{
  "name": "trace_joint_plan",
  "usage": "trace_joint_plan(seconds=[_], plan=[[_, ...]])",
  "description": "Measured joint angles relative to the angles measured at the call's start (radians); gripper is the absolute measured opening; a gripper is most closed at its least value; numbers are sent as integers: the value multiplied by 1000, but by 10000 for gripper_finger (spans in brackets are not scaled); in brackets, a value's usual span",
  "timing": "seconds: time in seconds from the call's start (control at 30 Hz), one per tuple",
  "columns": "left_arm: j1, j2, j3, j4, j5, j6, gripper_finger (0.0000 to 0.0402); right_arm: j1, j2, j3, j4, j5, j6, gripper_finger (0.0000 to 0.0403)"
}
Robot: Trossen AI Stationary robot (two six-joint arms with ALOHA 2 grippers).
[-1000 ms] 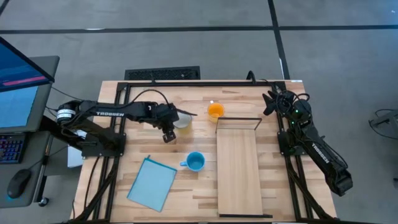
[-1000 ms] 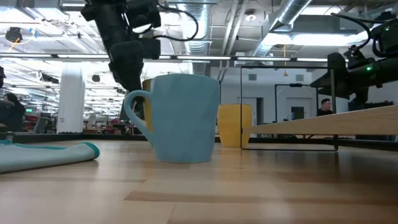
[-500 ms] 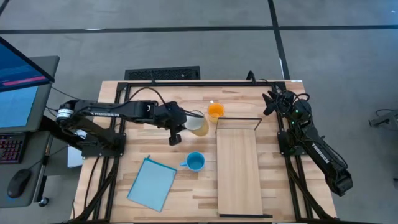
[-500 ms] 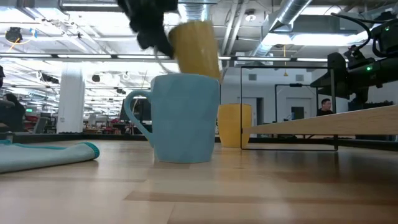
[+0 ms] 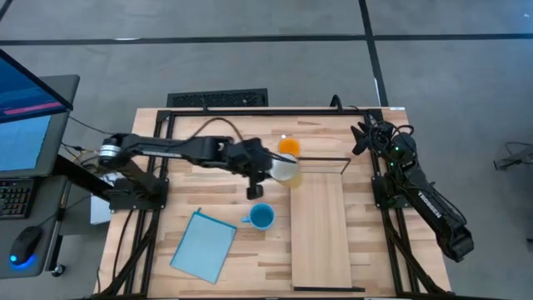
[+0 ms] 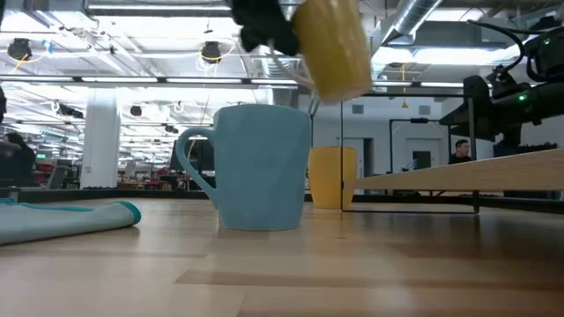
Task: Stack small to large cups/mugs on shelf
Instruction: Put the white cup on the shelf
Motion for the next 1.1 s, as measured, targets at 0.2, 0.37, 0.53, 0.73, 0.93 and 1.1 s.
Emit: trace_joint_plan(seconds=[0.2,0.37,0.53,0.73,0.93,1.1], plan=[[3,160,229,-99,47,52,44,4,41,0,-1,0,0,226],[3,294,419,-214,62,80,44,4,77,0,-1,0,-1,226],[4,409,570,-250,112,121,44,4,94,0,-1,0,-2,226],[8,521,712,-281,127,170,44,4,93,0,-1,0,-2,226],[20,621,773,-332,124,169,44,4,93,0,-1,0,-2,226],[14,656,778,-336,119,159,44,4,93,0,-1,0,-2,226]])
